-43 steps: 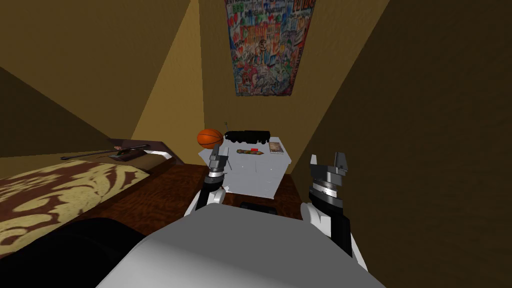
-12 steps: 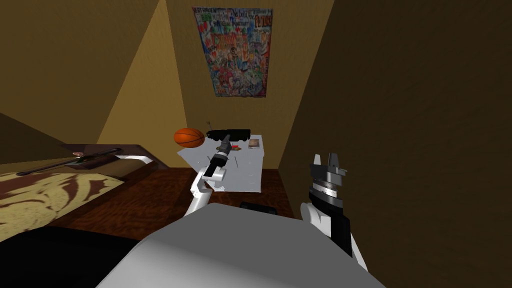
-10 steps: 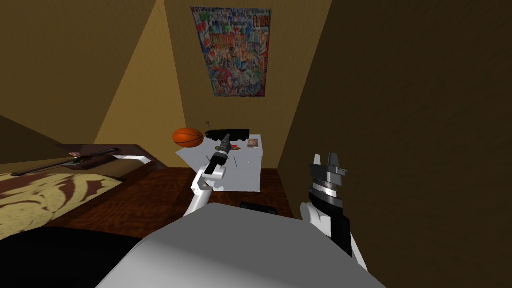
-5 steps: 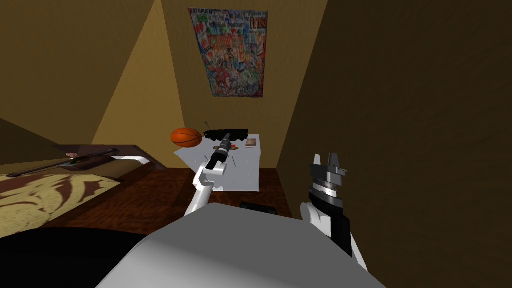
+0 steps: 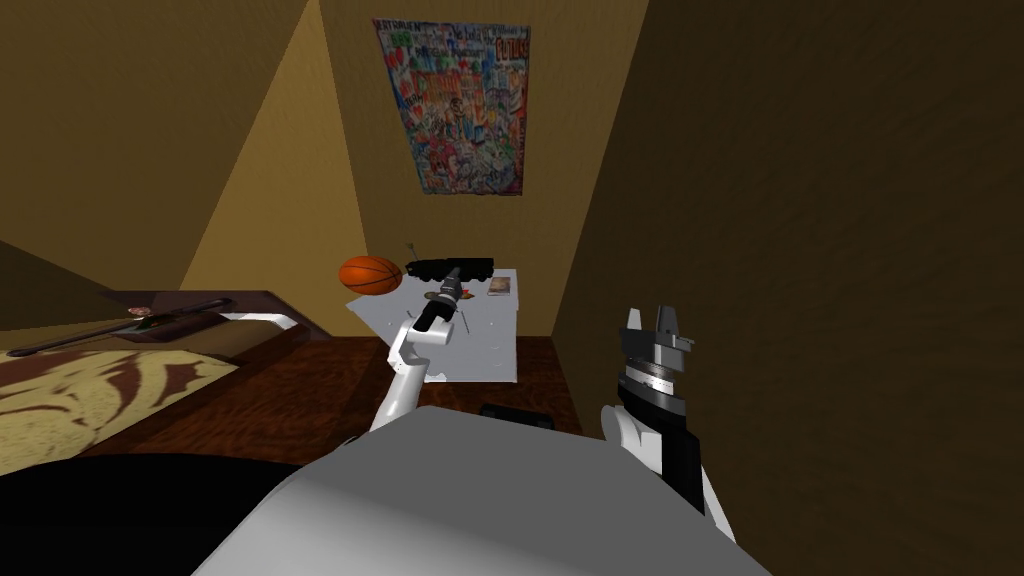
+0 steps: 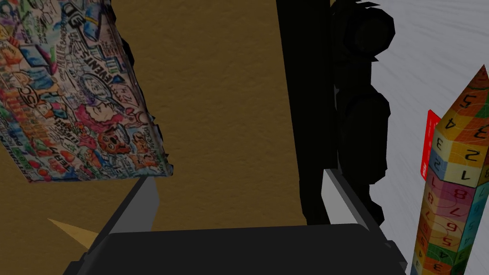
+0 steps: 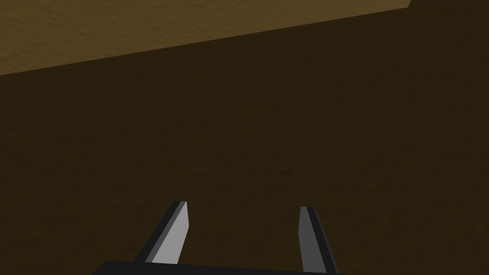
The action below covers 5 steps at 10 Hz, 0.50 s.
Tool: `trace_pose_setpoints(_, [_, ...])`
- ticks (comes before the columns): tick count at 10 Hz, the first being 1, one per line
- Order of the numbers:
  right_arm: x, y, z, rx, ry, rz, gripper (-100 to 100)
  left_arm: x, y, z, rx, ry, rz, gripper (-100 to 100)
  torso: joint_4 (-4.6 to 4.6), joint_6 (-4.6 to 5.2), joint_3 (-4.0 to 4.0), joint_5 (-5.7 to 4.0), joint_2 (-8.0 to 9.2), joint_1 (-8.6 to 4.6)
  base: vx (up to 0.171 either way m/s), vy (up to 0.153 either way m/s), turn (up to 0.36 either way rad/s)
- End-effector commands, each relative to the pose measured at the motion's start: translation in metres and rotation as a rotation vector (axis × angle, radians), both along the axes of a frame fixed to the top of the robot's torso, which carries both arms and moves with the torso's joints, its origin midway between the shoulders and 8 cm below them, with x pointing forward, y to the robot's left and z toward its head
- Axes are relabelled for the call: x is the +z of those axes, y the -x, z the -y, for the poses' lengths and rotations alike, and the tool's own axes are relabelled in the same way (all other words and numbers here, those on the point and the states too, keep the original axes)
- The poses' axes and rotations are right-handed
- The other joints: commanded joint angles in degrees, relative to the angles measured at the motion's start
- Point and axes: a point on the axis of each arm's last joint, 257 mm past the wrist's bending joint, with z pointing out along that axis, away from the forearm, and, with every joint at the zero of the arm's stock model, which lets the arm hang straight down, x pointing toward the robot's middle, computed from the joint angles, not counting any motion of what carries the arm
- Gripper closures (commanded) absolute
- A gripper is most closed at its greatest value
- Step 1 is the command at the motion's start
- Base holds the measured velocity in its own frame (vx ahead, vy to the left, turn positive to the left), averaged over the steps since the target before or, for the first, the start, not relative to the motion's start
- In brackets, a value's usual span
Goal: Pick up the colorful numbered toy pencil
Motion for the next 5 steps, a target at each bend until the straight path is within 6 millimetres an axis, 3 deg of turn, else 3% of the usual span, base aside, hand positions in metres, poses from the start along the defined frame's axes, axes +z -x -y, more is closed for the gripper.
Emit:
trace_pose_setpoints(1, [0.0,0.0,0.0,0.0,0.0,0.0,0,0.004,-0.009,-0.004,0.011,0.014,-0.019,-100,0.0,0.0,0.0,0.0,0.0,0.0,-0.011,-0.029,-0.018])
trace_pose_setpoints(3, [0.0,0.0,0.0,0.0,0.0,0.0,0,-0.008,-0.01,-0.008,0.026,0.023,-0.065,-100,0.0,0.0,0.0,-0.01,0.01,-0.04,-0.007,-0.024,-0.003])
trace_pose_setpoints(4, [0.0,0.0,0.0,0.0,0.0,0.0,0,-0.001,-0.016,-0.01,0.03,0.036,-0.069,-100,0.0,0.0,0.0,0.0,0.0,0.01,-0.008,-0.022,-0.01])
trace_pose_setpoints(5, [0.0,0.0,0.0,0.0,0.0,0.0,0,-0.008,-0.017,-0.012,0.039,0.041,-0.096,-100,0.0,0.01,0.0,0.0,-0.01,-0.01,-0.008,-0.023,-0.01])
